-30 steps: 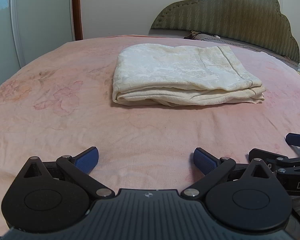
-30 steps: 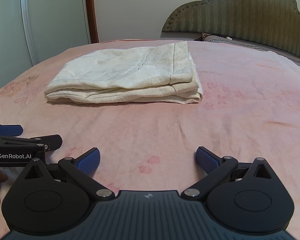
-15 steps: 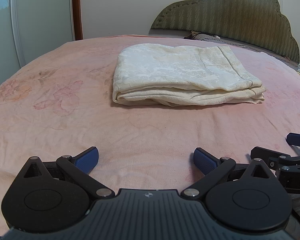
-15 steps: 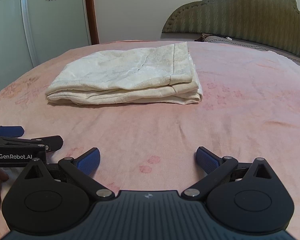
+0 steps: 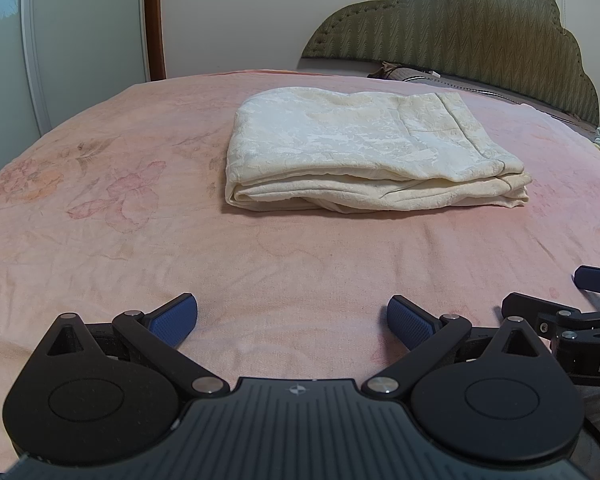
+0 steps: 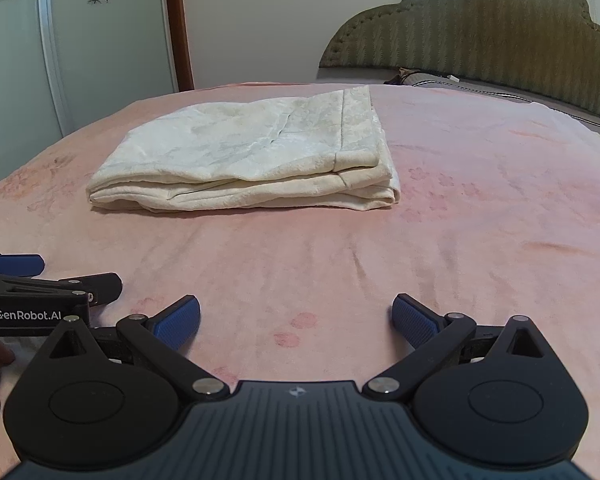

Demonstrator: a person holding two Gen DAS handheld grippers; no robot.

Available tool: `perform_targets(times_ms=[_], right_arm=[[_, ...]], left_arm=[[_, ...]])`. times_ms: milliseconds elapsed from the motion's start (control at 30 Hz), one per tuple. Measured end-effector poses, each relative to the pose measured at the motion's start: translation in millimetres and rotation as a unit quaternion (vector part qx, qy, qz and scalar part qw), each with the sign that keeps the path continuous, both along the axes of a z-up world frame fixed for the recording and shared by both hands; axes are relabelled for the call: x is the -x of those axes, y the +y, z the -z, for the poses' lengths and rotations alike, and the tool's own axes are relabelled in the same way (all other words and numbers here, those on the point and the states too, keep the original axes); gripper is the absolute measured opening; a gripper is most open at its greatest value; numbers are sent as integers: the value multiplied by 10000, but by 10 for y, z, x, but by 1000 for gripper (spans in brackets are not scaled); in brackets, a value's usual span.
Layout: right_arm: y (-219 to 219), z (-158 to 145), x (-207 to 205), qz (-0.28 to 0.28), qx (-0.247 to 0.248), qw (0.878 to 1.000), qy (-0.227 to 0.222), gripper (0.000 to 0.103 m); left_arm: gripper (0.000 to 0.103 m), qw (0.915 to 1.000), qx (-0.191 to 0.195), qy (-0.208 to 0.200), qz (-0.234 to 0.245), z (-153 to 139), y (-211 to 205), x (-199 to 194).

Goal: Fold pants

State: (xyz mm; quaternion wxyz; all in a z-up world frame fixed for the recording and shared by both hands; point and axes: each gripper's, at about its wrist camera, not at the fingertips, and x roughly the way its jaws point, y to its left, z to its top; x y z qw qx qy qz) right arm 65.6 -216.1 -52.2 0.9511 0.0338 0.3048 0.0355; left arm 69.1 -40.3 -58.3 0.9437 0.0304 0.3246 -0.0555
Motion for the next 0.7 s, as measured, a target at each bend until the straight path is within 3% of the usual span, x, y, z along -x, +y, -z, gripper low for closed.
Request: perform_targets(times_ms=[700], right_arm=[[-29,10,-10,-20,-41,10000,35,103]], left_arm=[[103,10000,1,0,1,2,1,-1]])
